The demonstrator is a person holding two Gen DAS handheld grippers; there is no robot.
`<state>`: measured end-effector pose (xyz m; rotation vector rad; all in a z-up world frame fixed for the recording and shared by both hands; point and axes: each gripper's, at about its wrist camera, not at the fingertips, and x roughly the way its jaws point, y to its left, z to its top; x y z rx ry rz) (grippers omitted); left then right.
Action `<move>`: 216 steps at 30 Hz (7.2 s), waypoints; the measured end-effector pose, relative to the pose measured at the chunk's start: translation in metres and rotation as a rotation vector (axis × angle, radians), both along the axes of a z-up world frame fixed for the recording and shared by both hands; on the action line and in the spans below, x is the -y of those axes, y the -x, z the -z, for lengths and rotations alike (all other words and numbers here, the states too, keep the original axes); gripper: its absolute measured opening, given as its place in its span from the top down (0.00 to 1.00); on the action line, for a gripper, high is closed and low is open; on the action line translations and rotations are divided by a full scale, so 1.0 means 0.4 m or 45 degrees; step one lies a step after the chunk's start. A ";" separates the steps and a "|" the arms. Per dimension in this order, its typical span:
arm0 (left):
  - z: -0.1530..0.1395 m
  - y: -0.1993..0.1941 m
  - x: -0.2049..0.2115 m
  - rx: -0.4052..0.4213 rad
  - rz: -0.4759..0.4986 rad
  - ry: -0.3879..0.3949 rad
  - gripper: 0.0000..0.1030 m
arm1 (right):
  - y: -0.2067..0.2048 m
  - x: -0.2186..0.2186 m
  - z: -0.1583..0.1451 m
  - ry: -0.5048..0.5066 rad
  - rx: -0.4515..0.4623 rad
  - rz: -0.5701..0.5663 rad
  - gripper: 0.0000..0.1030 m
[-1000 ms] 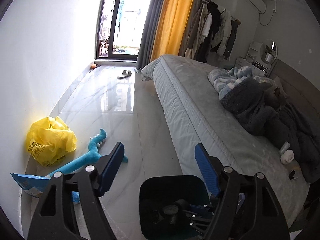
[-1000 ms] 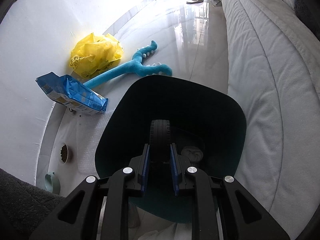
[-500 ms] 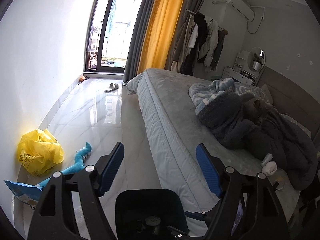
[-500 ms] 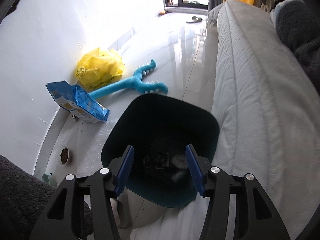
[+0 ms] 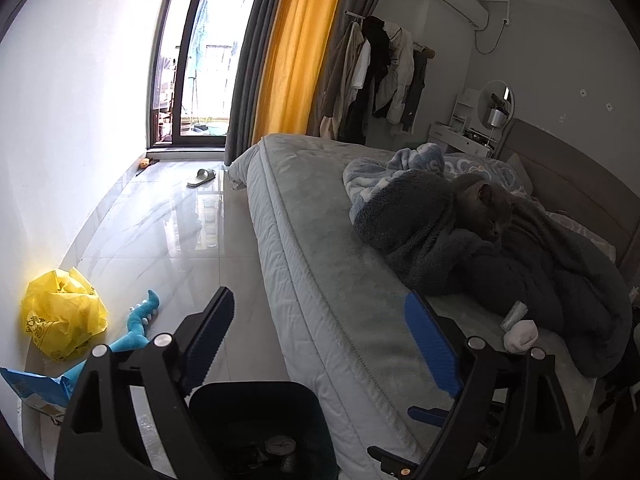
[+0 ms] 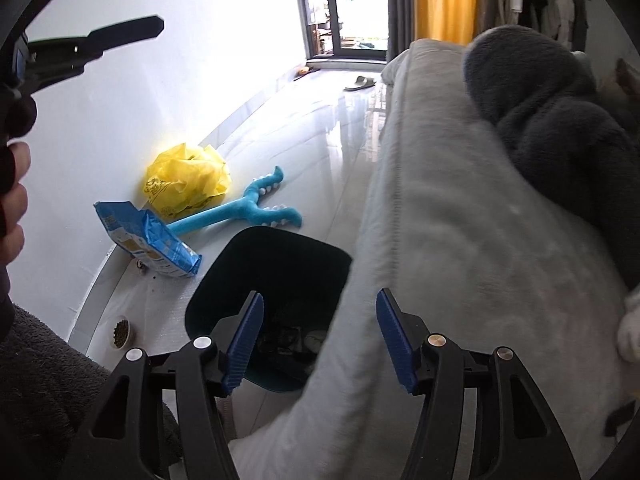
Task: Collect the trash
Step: 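Move both tools back to the tape core and black piece on the bed, then grasp the black piece with the left tool while the right tool grasps the brown tape core, then carry the black piece and tape core in both tools over the bin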
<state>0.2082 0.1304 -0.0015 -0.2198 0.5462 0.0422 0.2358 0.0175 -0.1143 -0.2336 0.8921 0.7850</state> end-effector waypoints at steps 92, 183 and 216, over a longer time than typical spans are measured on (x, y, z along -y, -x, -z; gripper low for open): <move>0.354 -0.202 0.808 -0.564 0.648 0.249 0.60 | -0.033 0.770 0.046 0.087 0.172 0.281 0.68; 0.292 -0.099 0.076 -0.356 0.213 -0.094 0.92 | -0.151 0.050 -0.036 -0.112 -0.011 0.098 0.79; 0.524 -0.002 -0.217 -0.806 0.044 -0.010 0.70 | -0.099 -0.256 0.060 -0.042 -0.109 -0.125 0.79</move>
